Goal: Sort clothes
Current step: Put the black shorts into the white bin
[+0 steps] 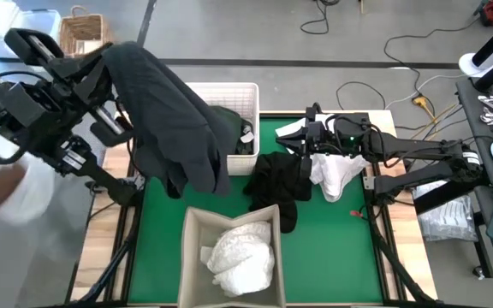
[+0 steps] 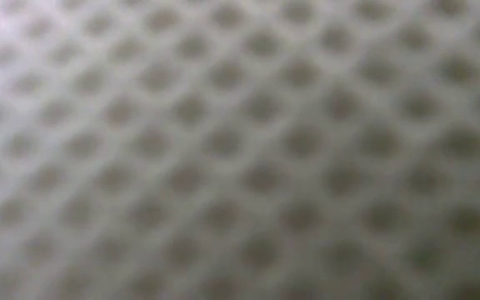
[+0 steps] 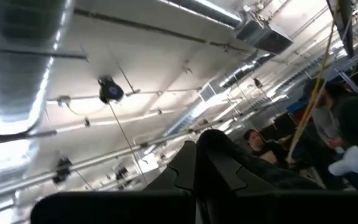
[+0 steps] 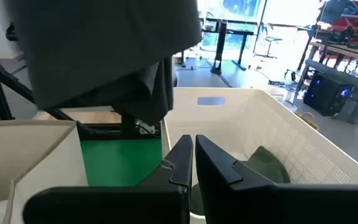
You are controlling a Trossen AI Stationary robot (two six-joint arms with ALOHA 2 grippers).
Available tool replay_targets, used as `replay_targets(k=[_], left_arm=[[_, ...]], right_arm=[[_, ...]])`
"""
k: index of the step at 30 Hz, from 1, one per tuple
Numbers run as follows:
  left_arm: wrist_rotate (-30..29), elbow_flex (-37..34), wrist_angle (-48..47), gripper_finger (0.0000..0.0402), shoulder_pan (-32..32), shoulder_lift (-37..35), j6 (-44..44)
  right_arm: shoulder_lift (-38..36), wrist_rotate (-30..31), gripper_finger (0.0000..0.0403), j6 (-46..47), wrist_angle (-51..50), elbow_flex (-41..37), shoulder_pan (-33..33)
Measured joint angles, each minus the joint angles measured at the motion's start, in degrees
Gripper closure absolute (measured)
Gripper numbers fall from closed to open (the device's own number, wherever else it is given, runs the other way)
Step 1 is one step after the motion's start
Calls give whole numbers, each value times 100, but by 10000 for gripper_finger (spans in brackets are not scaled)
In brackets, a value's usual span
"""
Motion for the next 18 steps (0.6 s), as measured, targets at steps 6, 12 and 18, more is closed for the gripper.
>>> replay_targets(k=[6, 12, 18], left_arm=[[705, 0, 26, 401, 841, 14, 14], [1697, 0, 74, 401, 2063, 96, -235], [2532, 0, 368, 401, 3025, 215, -337]], right_arm=[[2, 2, 390, -103, -3, -11, -2], [2, 13, 390, -254, -54, -42, -16], [2, 15, 390, -369, -298, -47, -17]])
